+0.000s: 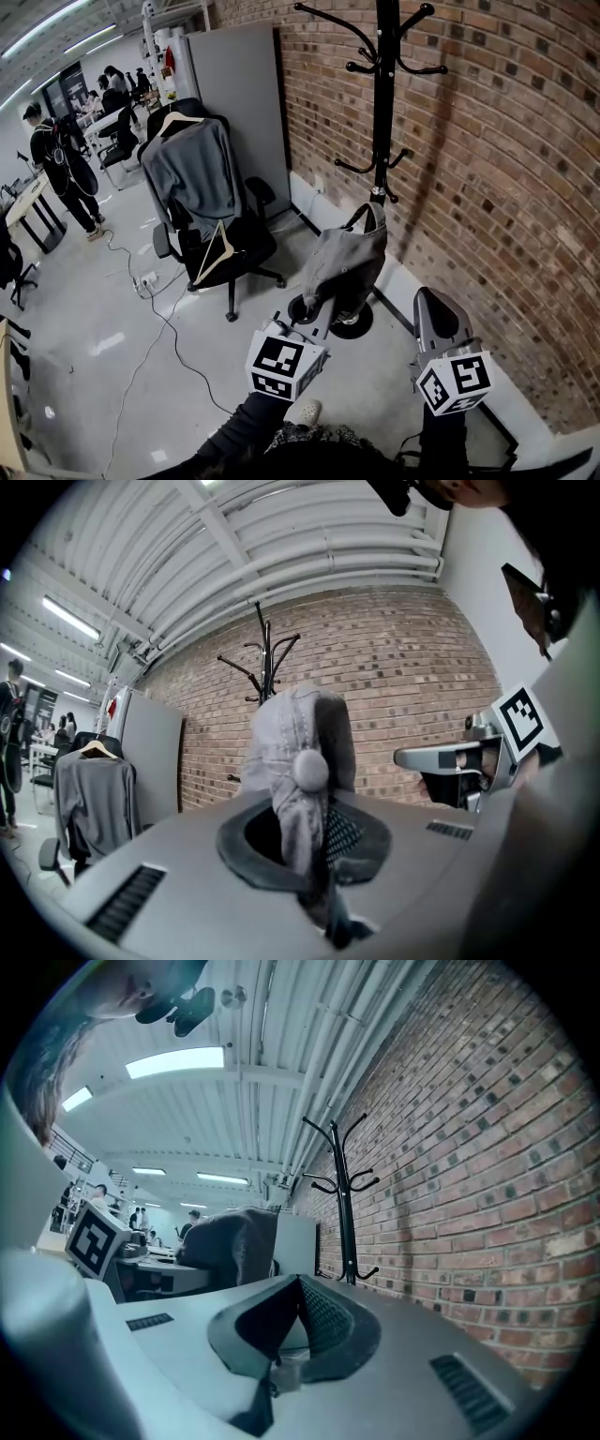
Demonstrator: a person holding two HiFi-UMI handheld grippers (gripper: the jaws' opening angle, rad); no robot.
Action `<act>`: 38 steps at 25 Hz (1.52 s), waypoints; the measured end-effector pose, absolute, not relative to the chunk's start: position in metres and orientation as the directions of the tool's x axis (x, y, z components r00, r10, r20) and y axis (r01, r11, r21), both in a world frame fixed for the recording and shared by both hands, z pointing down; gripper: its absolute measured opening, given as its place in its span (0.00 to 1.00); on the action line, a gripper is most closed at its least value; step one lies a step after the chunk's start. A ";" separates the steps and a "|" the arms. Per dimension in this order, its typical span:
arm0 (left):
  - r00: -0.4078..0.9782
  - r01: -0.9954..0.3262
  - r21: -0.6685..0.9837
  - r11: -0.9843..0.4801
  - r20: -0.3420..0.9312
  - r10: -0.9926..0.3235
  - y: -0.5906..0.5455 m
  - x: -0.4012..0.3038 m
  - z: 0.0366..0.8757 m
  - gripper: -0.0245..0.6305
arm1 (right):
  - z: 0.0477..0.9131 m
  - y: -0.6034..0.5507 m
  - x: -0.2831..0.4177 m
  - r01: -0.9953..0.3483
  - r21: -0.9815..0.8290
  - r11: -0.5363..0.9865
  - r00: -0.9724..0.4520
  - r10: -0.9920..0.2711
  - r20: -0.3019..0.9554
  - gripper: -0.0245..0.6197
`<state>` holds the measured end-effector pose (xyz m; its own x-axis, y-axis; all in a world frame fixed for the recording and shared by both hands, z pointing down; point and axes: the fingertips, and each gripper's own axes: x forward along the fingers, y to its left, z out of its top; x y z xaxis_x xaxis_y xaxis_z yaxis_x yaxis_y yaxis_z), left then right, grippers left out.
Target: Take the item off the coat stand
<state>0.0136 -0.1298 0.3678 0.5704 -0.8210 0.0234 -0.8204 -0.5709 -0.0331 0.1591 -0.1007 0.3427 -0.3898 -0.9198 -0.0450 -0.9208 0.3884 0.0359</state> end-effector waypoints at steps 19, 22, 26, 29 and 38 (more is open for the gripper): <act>0.543 -0.839 -0.034 -0.543 0.007 -0.840 -0.109 0.004 0.360 0.06 | 0.341 -0.081 0.152 -0.908 0.060 0.414 -0.417 -0.908 -0.040 0.05; 0.541 -0.840 -0.037 -0.541 0.008 -0.841 -0.108 0.004 0.360 0.06 | 0.342 -0.080 0.152 -0.908 0.063 0.415 -0.418 -0.908 -0.038 0.05; 0.540 -0.841 -0.040 -0.540 0.008 -0.841 -0.108 0.003 0.359 0.06 | 0.342 -0.079 0.152 -0.908 0.065 0.413 -0.416 -0.909 -0.036 0.05; 0.540 -0.841 -0.040 -0.539 0.005 -0.842 -0.106 0.001 0.357 0.06 | 0.343 -0.078 0.151 -0.909 0.062 0.413 -0.415 -0.909 -0.033 0.05; 0.534 -0.845 -0.038 -0.534 0.008 -0.845 -0.104 -0.001 0.357 0.06 | 0.343 -0.076 0.150 -0.904 0.062 0.422 -0.425 -0.905 -0.026 0.05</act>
